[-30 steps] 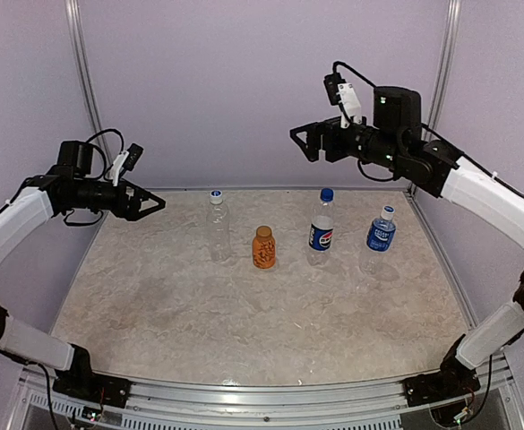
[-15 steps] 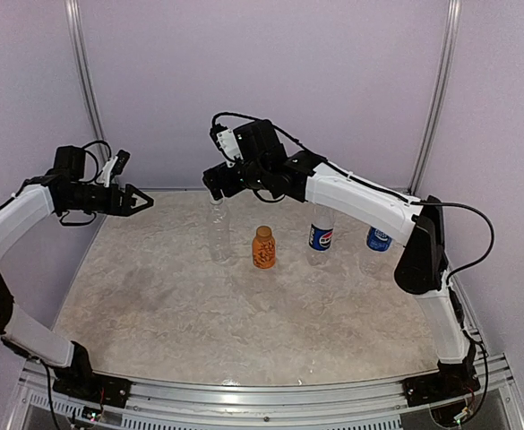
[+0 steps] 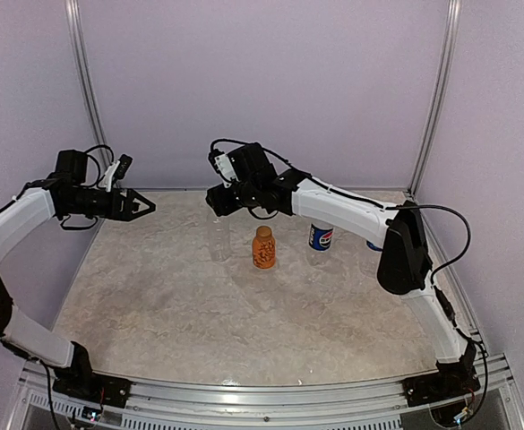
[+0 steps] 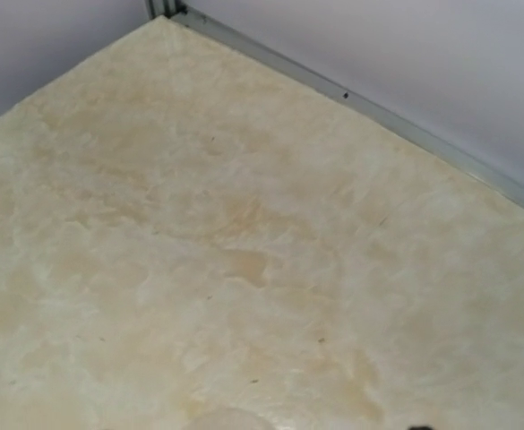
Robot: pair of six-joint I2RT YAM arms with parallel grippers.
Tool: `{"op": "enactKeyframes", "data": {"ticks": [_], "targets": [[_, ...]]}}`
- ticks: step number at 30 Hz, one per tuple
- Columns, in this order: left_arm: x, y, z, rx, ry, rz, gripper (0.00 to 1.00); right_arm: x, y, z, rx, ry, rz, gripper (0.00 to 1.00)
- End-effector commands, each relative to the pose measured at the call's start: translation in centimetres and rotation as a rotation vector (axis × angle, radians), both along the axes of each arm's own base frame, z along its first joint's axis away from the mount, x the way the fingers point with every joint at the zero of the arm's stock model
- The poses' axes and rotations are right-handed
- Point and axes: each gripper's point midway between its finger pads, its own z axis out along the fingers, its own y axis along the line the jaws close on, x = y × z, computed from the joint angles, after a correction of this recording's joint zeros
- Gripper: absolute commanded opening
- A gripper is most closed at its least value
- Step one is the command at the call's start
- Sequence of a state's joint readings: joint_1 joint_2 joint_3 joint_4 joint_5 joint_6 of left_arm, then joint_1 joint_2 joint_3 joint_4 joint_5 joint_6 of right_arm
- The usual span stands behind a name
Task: Unscrew the bottle caps
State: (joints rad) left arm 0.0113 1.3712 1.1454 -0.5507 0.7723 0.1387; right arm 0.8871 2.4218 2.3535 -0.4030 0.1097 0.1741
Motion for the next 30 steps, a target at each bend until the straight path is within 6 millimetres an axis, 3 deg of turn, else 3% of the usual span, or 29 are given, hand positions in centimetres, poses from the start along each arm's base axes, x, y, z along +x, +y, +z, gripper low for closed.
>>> {"op": "enactKeyframes", "data": {"ticks": [1, 2, 6, 8, 11, 14, 18, 20, 21, 22, 24, 27, 30], "targets": [[-0.5, -0.4, 0.5, -0.01, -0.012, -0.02, 0.99, 0.0, 1.1, -0.5, 0.051, 0.025, 0.038, 0.56], [-0.5, -0.4, 0.5, -0.01, -0.013, -0.021, 0.99, -0.2, 1.2, -0.6, 0.057, 0.03, 0.047, 0.51], [-0.6, -0.3, 0.3, -0.004, -0.009, -0.023, 0.99, -0.5, 1.4, -0.8, 0.062, 0.039, 0.067, 0.12], [-0.7, -0.3, 0.2, 0.001, -0.004, -0.027, 0.99, -0.7, 1.3, -0.5, 0.067, 0.042, 0.068, 0.0], [-2.0, -1.8, 0.3, 0.019, 0.005, -0.082, 0.99, -1.3, 1.2, 1.6, 0.113, 0.043, 0.079, 0.0], [-4.0, -2.6, 1.1, 0.07, 0.011, -0.14, 0.99, -3.3, 1.6, 6.5, 0.236, 0.063, 0.149, 0.0], [-8.0, -2.7, 3.1, 0.204, 0.006, -0.211, 0.99, -7.7, 1.6, 12.3, 0.356, 0.063, 0.246, 0.0], [-9.3, -2.3, 4.1, 0.28, 0.014, -0.225, 0.99, -9.9, 1.2, 14.3, 0.388, 0.044, 0.263, 0.0], [-10.1, -2.4, 4.6, 0.323, -0.002, -0.245, 0.99, -11.0, 1.1, 14.4, 0.398, 0.047, 0.272, 0.0], [-10.9, -2.4, 5.5, 0.364, -0.046, -0.264, 0.99, -12.0, 0.8, 16.0, 0.44, 0.031, 0.285, 0.0], [-13.0, -3.1, 8.2, 0.403, -0.133, -0.299, 0.99, -14.1, 0.7, 16.8, 0.486, 0.032, 0.317, 0.0], [-14.3, -4.8, 11.2, 0.43, -0.237, -0.309, 0.99, -16.6, 0.5, 19.3, 0.556, -0.006, 0.353, 0.0], [-16.7, -7.0, 11.4, 0.49, -0.382, -0.407, 0.99, -19.0, 0.9, 21.2, 0.578, -0.05, 0.384, 0.0]]}}
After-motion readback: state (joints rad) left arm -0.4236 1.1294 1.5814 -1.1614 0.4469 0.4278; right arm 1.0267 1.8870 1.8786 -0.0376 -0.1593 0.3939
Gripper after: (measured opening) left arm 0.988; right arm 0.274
